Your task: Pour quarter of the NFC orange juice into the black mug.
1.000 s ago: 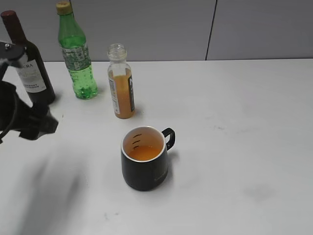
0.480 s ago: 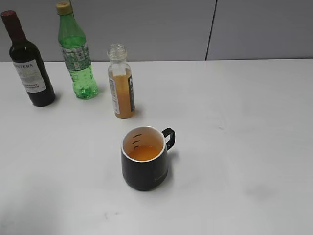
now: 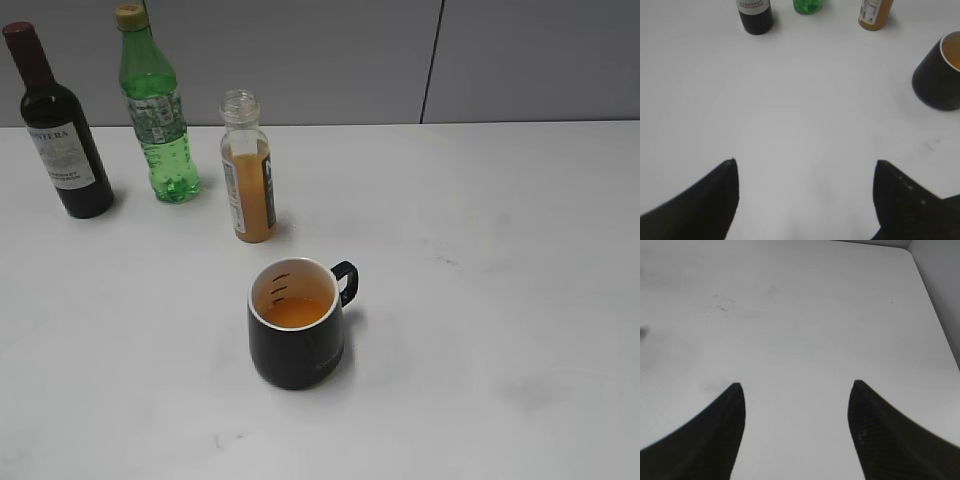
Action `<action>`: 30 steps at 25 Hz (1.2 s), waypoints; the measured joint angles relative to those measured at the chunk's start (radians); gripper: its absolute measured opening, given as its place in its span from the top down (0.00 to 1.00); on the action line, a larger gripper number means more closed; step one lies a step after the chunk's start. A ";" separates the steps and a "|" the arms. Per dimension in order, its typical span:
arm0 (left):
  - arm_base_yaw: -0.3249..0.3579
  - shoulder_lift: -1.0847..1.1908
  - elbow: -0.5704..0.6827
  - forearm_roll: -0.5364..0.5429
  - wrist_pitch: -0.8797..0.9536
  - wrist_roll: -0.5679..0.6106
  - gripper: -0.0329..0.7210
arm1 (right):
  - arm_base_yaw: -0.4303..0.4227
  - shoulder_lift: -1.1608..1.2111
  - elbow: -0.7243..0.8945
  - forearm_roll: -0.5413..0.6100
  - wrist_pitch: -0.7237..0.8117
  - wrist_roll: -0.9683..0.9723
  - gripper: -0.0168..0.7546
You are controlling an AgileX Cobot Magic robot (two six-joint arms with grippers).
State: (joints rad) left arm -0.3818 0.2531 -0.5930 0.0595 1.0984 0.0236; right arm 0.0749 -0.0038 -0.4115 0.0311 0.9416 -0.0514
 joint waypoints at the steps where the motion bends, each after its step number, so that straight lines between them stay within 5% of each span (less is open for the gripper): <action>1: 0.000 -0.047 0.016 -0.002 0.004 0.000 0.10 | 0.000 0.000 0.000 0.000 0.000 0.000 0.34; 17: 0.000 -0.201 0.109 -0.034 -0.014 0.011 0.14 | 0.000 0.000 0.000 0.000 0.000 0.000 0.34; 24: 0.001 -0.201 0.109 -0.036 -0.015 0.012 0.25 | 0.000 0.000 0.000 0.000 0.000 0.000 0.34; 30: 0.125 -0.222 0.109 -0.038 -0.016 0.012 0.29 | 0.000 0.000 0.000 0.000 0.000 0.000 0.34</action>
State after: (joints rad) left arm -0.2570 0.0312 -0.4836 0.0219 1.0822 0.0356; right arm 0.0749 -0.0038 -0.4115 0.0311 0.9416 -0.0514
